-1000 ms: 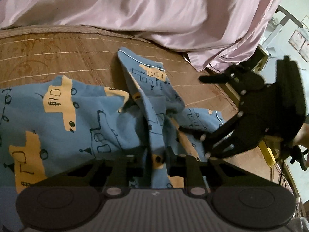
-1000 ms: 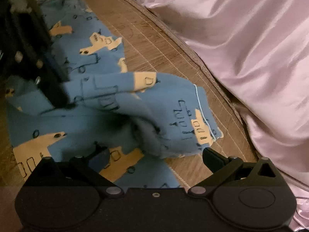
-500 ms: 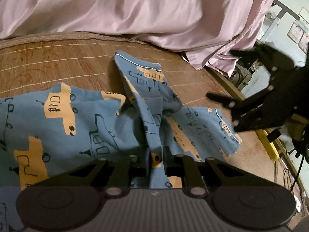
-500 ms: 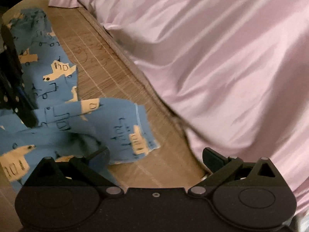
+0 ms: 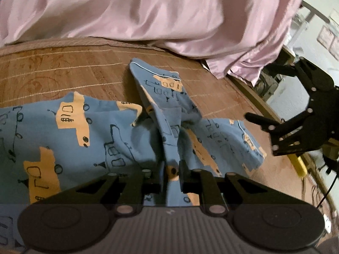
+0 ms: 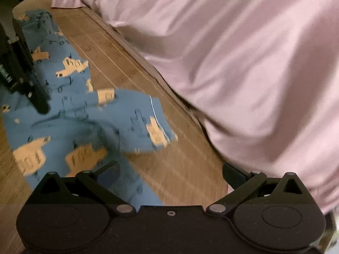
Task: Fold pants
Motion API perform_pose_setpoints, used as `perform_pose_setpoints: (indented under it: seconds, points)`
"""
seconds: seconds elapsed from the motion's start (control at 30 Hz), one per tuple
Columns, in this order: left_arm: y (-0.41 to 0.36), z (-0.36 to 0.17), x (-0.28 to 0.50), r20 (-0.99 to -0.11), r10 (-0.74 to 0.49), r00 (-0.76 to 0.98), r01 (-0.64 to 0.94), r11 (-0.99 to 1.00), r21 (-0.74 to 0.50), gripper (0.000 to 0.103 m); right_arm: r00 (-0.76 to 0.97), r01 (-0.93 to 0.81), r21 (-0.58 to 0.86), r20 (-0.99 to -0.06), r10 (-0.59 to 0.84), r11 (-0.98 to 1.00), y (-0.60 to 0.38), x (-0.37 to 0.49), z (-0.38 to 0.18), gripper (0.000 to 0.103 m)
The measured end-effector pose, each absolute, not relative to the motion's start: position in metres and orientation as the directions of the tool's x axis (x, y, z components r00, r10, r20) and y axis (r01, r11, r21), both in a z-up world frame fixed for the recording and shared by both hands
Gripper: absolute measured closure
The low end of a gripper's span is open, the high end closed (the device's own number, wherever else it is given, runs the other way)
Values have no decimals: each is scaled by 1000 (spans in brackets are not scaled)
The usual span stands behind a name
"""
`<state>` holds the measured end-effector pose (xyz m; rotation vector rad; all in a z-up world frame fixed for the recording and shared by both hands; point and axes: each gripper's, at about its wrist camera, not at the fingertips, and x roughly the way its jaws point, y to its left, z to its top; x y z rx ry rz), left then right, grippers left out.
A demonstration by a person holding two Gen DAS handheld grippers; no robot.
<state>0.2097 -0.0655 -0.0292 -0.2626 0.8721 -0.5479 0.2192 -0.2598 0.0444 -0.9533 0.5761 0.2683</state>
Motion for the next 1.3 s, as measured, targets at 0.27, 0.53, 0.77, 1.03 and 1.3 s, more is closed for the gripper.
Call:
perform_pose_setpoints:
  seconds: [0.27, 0.53, 0.77, 1.03, 1.3]
  points:
    - [-69, -33, 214, -659, -562, 501, 364, 827, -429, 87, 799, -385, -691, -582, -154, 612, -331, 140, 72, 1]
    - [-68, -36, 213, -665, -551, 504, 347, 834, -428, 87, 807, -343, -709, -558, -193, 616, -363, 71, 104, 1]
    - [-73, -33, 212, -663, -544, 515, 346, 839, -419, 87, 814, -303, -677, -550, -188, 671, -374, 40, 117, 1]
    - [-79, -33, 209, -667, -534, 518, 368, 844, -390, 87, 814, -359, -587, -577, -65, 726, -344, 109, 113, 1]
    - [-77, -35, 206, -659, -554, 508, 413, 828, -378, 87, 763, -530, -475, -629, 150, 702, -260, 254, 127, 1]
